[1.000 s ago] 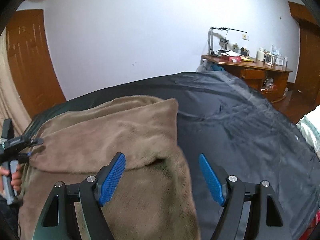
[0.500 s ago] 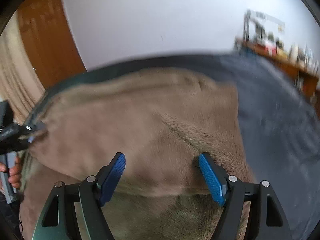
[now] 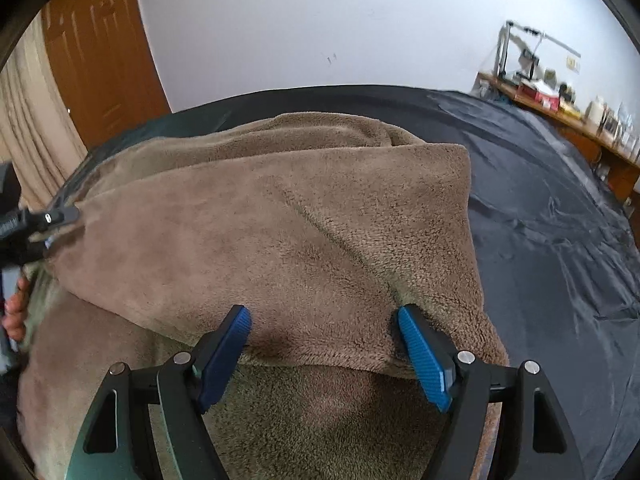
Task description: Fold clothes
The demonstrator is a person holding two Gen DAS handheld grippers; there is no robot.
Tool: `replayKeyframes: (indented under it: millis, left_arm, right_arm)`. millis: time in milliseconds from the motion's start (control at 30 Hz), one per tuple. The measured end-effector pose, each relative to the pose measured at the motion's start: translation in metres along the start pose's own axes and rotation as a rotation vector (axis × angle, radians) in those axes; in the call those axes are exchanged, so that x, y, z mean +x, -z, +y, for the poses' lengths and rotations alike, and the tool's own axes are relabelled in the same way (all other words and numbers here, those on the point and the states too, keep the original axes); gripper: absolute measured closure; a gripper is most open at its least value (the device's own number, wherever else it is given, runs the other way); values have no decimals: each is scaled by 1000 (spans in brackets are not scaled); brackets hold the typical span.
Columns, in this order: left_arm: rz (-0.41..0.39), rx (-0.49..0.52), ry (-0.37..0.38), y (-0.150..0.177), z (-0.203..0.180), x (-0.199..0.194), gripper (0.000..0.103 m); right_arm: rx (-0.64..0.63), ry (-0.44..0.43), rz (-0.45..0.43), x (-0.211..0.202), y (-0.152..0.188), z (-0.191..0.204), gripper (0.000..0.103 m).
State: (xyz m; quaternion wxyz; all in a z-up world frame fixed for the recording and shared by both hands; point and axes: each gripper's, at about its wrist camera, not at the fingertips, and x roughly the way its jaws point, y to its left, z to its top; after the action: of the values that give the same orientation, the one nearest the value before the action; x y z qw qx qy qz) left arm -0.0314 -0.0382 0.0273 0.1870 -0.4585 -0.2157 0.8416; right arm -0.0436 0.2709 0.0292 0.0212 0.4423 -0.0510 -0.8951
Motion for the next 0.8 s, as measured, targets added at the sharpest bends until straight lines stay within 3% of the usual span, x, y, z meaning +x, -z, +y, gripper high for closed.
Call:
replayKeyframes:
  millis: [133, 267, 400, 500, 667, 800]
  left_arm:
    - [-2, 1, -1, 2, -1, 0, 22]
    - [-2, -4, 4, 2, -2, 3, 22]
    - [0, 2, 4, 2, -4, 6, 21]
    - [0, 9, 6, 0, -5, 9, 20]
    - [-20, 10, 25, -2, -6, 13, 20]
    - [-41, 8, 32, -5, -5, 16, 20]
  right_arm:
    - [53, 13, -39, -11, -24, -15, 25]
    - [146, 102, -48, -6, -49, -46, 25]
    - [301, 32, -33, 9, -64, -81, 25]
    - [318, -28, -9, 27, -72, -88, 26]
    - [310, -42, 41, 60, -83, -86, 46]
    - [259, -13, 24, 64, -86, -81, 76]
